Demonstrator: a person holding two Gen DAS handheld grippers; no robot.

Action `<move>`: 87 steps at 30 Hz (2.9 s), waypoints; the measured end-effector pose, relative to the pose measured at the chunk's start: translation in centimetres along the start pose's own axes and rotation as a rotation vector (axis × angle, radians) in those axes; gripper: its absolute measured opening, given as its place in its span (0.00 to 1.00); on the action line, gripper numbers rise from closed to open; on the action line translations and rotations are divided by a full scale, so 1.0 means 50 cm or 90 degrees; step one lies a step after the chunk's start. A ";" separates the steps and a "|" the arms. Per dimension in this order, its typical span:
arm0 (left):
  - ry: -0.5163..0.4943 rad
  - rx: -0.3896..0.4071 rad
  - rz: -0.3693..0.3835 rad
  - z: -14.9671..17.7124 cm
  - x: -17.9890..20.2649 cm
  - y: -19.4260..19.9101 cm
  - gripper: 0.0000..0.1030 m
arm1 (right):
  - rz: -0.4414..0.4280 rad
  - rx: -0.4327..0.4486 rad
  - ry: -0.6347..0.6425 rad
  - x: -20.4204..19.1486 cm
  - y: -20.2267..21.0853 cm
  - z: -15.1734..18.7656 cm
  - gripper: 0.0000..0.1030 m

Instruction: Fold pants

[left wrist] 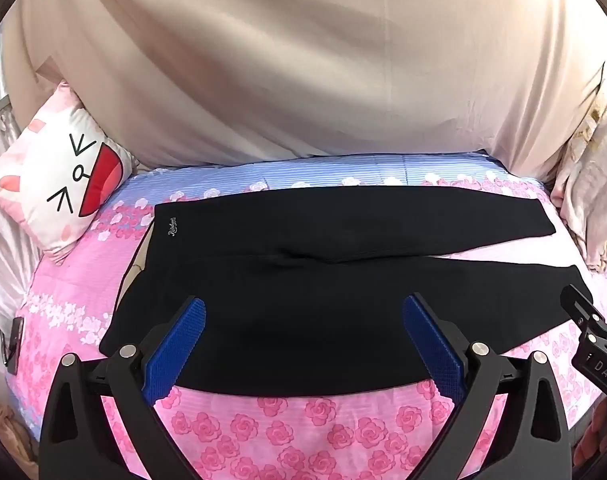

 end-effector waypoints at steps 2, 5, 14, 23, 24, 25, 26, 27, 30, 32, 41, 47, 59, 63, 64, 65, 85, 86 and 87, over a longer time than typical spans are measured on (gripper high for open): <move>-0.002 0.000 0.000 0.001 0.000 -0.001 0.94 | 0.000 -0.001 0.001 0.000 0.000 0.000 0.95; -0.005 -0.001 -0.002 0.000 0.000 -0.001 0.94 | 0.001 -0.001 0.001 -0.001 0.000 -0.001 0.95; -0.007 -0.002 -0.007 0.000 -0.001 0.000 0.94 | 0.002 -0.002 0.001 0.002 -0.002 -0.007 0.95; -0.004 -0.002 -0.011 0.007 -0.006 0.000 0.94 | -0.003 -0.002 0.003 0.006 -0.003 -0.018 0.95; -0.004 -0.002 -0.010 0.008 -0.004 -0.001 0.94 | -0.003 -0.002 0.003 0.005 -0.003 -0.018 0.95; -0.004 -0.003 -0.010 0.008 -0.004 -0.001 0.94 | -0.004 -0.002 0.003 0.005 -0.003 -0.019 0.95; -0.004 -0.002 -0.012 0.008 -0.004 -0.001 0.94 | -0.004 -0.003 0.004 0.004 -0.004 -0.019 0.95; -0.004 -0.002 -0.011 0.008 -0.005 -0.001 0.94 | -0.005 -0.002 0.003 0.003 -0.004 -0.019 0.95; -0.004 -0.003 -0.012 0.010 -0.007 -0.001 0.94 | -0.006 -0.003 0.004 0.001 -0.006 -0.019 0.95; -0.004 -0.005 -0.014 0.010 -0.007 -0.002 0.94 | -0.007 -0.004 0.005 -0.001 -0.007 -0.019 0.95; -0.003 -0.007 -0.015 0.016 -0.011 -0.005 0.94 | -0.008 -0.005 0.009 -0.009 -0.010 -0.013 0.95; -0.003 -0.006 -0.014 0.018 -0.015 -0.004 0.94 | -0.011 -0.005 0.016 -0.019 -0.010 -0.007 0.95; 0.001 -0.008 -0.018 0.021 -0.018 -0.004 0.94 | -0.013 -0.009 0.022 -0.031 -0.012 -0.006 0.95; 0.001 -0.008 -0.017 0.022 -0.022 -0.006 0.94 | -0.013 -0.010 0.024 -0.033 -0.014 -0.007 0.95; 0.001 -0.008 -0.015 0.021 -0.022 -0.006 0.94 | -0.015 -0.011 0.023 -0.033 -0.014 -0.007 0.95; 0.001 -0.009 -0.015 0.021 -0.023 -0.007 0.94 | -0.015 -0.011 0.023 -0.033 -0.015 -0.008 0.95; -0.001 -0.011 -0.016 0.017 -0.031 -0.013 0.94 | -0.018 -0.015 0.029 -0.044 -0.031 -0.011 0.95; -0.001 -0.011 -0.015 0.017 -0.029 -0.013 0.94 | -0.019 -0.016 0.029 -0.044 -0.031 -0.011 0.95; -0.001 -0.012 -0.016 0.016 -0.029 -0.013 0.94 | -0.019 -0.016 0.029 -0.044 -0.031 -0.010 0.95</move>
Point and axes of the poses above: each gripper's, at about its wrist camera, not at the fingertips, and y roughly against the way its jaws point, x to its right, z to its underside, the point moved 4 cm from there along -y, roughly the way its jaws point, and after that the axes turned 6 degrees about -y, right-handed, at the moved point
